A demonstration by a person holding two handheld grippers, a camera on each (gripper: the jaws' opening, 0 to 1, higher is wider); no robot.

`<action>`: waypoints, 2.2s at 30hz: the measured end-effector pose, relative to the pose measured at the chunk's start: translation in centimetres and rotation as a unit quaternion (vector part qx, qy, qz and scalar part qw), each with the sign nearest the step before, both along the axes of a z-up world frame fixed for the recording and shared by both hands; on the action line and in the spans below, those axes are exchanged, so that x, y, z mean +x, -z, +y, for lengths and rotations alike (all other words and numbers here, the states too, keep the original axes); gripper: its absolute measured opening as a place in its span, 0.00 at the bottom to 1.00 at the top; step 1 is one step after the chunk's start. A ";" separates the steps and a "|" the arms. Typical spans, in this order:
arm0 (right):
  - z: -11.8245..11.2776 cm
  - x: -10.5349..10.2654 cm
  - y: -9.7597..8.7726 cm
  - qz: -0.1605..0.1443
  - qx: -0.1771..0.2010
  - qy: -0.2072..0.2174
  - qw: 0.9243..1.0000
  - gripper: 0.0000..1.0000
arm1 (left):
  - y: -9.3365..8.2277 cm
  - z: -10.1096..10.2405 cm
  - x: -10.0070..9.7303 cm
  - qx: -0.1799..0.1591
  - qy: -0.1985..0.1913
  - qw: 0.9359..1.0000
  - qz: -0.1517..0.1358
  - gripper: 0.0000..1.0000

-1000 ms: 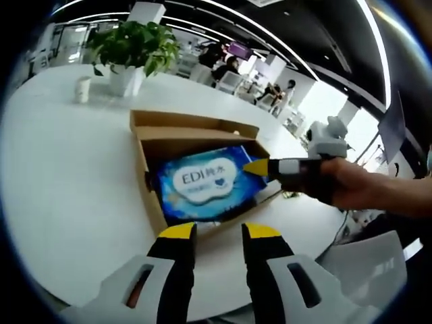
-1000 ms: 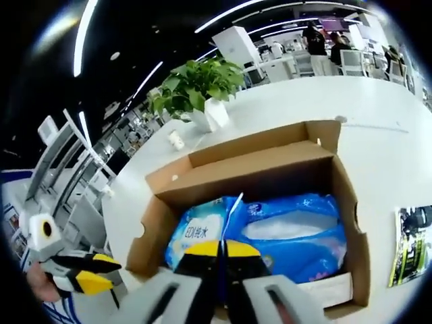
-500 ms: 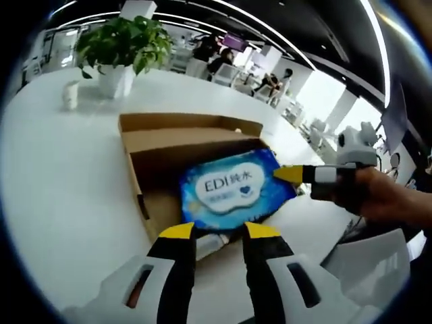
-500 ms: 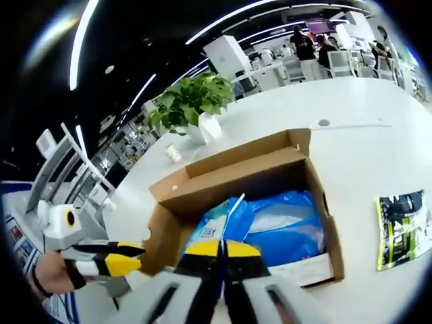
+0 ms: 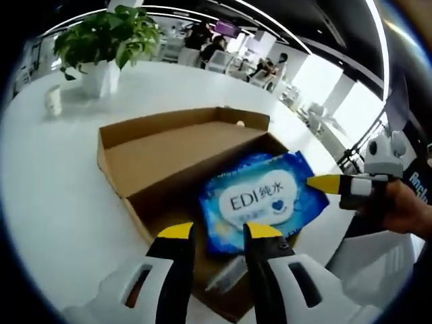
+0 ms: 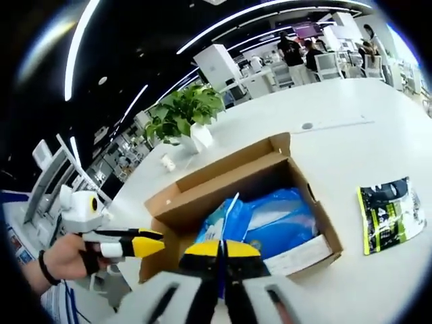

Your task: Operate the shoe box by opening the lid, removing the specified soft item, and placing it in the target area until the item is outside and the box remains undamaged.

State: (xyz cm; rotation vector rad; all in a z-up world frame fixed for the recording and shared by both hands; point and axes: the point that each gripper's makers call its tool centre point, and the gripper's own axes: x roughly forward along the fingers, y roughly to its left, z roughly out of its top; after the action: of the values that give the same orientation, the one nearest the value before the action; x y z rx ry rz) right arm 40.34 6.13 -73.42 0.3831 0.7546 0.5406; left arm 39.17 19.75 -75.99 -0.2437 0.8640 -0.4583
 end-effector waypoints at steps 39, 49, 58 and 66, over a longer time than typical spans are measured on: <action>-0.3 -0.1 0.8 0.007 0.025 0.028 0.999 0.00 | 6.3 -1.9 0.9 0.113 0.021 0.981 0.154 0.21; -0.3 0.0 1.0 0.008 0.024 0.021 0.999 0.00 | 6.5 -1.8 0.8 0.107 0.024 0.977 0.185 0.24; -0.1 0.3 1.4 0.024 0.024 0.007 0.999 0.01 | 6.5 -2.7 0.7 0.068 0.068 0.980 0.176 0.12; 0.5 -0.1 2.1 0.029 0.012 -0.010 0.999 0.04 | 6.6 -2.7 0.8 0.071 0.075 0.982 0.161 0.06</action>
State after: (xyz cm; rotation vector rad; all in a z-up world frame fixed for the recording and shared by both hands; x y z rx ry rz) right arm 40.22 6.64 -75.51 0.4150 0.8086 0.5595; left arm 39.93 17.00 -82.58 -0.1221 1.2330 -0.5033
